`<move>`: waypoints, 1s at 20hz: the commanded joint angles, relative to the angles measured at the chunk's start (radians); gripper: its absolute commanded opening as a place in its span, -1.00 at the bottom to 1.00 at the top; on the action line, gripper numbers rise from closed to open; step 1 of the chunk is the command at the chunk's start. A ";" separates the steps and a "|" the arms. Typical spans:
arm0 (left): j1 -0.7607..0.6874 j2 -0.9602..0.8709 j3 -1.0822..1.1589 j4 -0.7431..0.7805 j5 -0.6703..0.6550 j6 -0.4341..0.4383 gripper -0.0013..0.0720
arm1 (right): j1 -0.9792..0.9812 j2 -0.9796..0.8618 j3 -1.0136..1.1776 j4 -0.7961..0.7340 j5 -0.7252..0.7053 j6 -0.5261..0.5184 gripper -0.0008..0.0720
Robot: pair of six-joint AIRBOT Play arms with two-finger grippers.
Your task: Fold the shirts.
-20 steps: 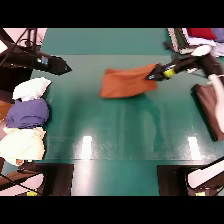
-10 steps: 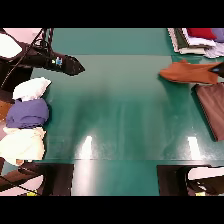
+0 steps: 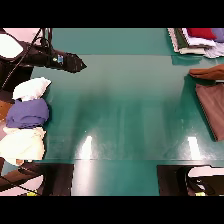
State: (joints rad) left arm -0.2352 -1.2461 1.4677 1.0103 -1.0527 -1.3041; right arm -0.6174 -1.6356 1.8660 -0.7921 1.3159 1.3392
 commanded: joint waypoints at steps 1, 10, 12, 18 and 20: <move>0.000 -0.001 0.000 0.000 0.003 -0.006 -0.90 | -0.009 0.001 0.124 0.002 0.084 -0.007 -0.94; 0.000 -0.001 0.000 0.000 -0.007 -0.005 -0.90 | -0.092 0.192 -0.087 -0.154 0.189 0.000 -0.94; 0.000 -0.001 0.000 0.000 -0.007 -0.005 -0.90 | -0.149 0.241 -0.188 -0.156 0.208 -0.001 -0.94; 0.000 -0.001 0.000 0.000 -0.007 -0.005 -0.90 | -0.268 0.374 -0.475 -0.424 0.214 0.000 -0.86; 0.000 -0.001 0.000 0.000 -0.010 -0.005 -0.90 | -0.302 0.400 -0.544 -0.476 0.220 0.000 0.00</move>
State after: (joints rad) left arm -0.2352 -1.2461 1.4677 1.0100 -1.0599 -1.3102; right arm -0.8707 -1.2823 1.4338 -1.1515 1.5249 1.3388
